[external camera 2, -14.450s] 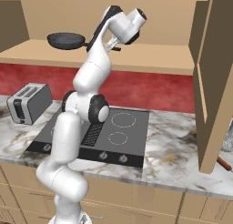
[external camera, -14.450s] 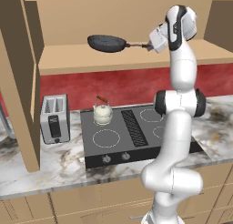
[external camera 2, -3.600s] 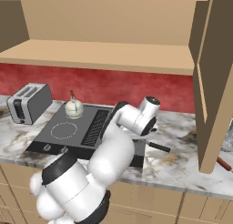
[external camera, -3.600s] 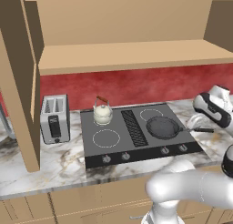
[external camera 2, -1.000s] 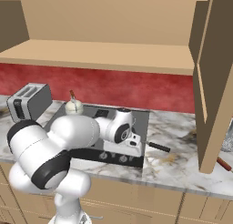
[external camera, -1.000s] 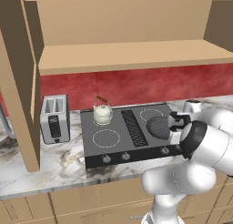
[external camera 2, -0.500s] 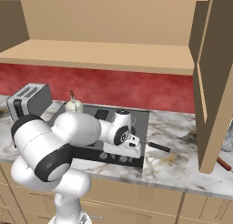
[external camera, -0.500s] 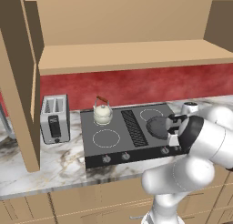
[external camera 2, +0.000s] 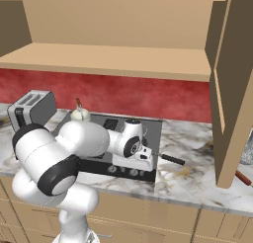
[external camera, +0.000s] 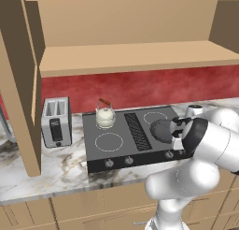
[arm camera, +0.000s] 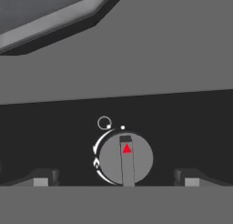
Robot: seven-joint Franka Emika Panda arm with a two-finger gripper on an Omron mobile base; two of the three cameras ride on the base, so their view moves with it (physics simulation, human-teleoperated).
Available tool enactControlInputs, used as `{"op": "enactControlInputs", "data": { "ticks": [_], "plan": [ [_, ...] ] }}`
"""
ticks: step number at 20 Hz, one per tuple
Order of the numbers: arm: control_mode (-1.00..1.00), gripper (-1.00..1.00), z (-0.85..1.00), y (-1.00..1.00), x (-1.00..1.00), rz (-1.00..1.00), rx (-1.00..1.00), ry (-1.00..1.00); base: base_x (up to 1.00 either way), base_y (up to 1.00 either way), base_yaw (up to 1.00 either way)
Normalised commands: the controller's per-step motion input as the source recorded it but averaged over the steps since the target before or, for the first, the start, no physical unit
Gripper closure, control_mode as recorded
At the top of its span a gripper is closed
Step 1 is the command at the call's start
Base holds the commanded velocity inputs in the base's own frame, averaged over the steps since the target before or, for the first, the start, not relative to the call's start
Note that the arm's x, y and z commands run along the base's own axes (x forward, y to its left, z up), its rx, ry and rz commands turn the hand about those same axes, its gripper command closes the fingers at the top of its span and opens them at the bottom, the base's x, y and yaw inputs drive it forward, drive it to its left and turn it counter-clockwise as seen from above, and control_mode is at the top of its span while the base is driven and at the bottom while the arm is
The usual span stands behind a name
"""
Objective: Pick the pan from the cabinet and place it on the stove. Then turn on the stove burner for the pan.
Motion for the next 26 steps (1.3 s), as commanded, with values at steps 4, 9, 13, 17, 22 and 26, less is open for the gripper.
{"op": "enactControlInputs", "data": {
  "ticks": [4, 9, 13, 17, 22, 26],
  "plan": [
    [-1.00, -1.00, -0.02, 0.00, 0.07, 0.00, 0.00, -0.03, 0.00, 0.00, 0.00],
    [-1.00, -1.00, -0.10, 0.00, 0.03, 0.00, 0.00, -0.05, 0.00, 0.00, 0.00],
    [-1.00, -1.00, -0.09, 0.00, 0.01, 0.00, 0.00, -0.03, 0.00, 0.00, 0.00],
    [-1.00, -1.00, -0.10, 0.00, 0.00, 0.00, 0.00, -0.03, 0.00, 0.00, 0.00],
    [-1.00, -1.00, -0.10, 0.00, 0.01, 0.00, 0.00, -0.04, 0.00, 0.00, 0.00],
    [-1.00, 1.00, -0.22, 0.02, 0.00, 0.00, -0.01, -0.01, 0.00, 0.00, 0.00]
  ]
}}
